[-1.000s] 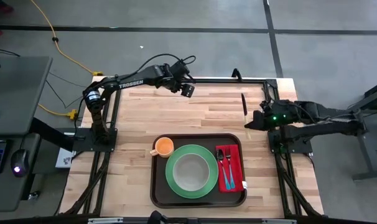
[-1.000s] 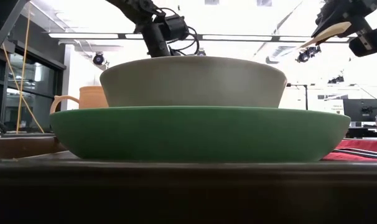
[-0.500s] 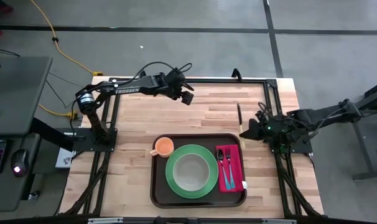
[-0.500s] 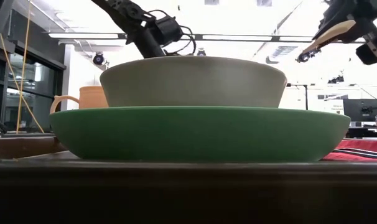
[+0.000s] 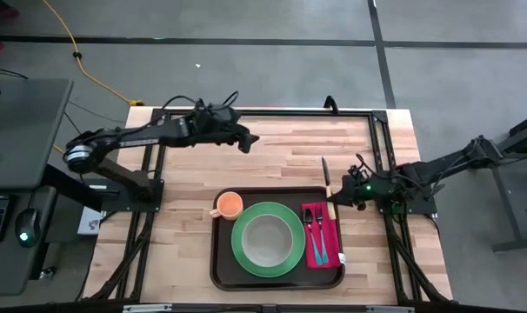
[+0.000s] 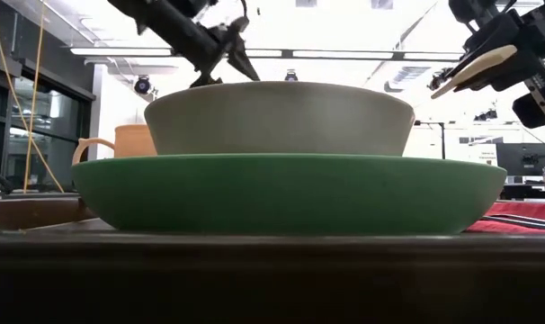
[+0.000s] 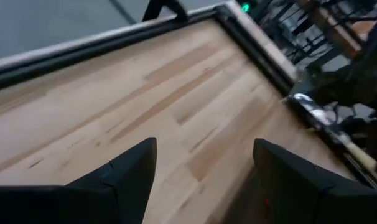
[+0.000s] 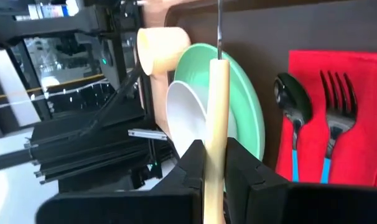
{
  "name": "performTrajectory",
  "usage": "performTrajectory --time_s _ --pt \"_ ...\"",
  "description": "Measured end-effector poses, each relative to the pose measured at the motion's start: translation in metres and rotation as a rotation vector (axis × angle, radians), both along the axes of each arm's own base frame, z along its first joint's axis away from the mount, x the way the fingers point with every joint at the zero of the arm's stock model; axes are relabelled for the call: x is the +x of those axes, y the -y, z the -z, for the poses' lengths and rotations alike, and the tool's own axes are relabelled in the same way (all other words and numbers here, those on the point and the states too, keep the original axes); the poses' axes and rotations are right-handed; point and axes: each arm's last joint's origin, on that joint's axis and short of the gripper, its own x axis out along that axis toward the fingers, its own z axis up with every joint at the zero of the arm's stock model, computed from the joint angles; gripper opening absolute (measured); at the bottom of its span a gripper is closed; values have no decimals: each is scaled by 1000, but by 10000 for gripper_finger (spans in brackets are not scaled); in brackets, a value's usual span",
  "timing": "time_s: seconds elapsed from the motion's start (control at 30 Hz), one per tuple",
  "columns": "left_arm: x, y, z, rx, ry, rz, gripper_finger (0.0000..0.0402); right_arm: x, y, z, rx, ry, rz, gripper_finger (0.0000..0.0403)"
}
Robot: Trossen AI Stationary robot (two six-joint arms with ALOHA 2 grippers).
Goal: Set up tray
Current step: Put the yellow table knife on top of the red napkin to the right of the blue fork on the black tray
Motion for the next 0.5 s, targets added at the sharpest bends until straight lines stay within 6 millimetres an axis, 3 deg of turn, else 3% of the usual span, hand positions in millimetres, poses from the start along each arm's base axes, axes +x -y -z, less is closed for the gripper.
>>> performTrajectory --time_s 0.2,0.5 --pt "-8 28 -11 61 82 29 294 2 -9 6 -10 -44 -47 13" --pt "-3 64 4 75 137 101 294 4 -23 13 -8 -98 -115 13"
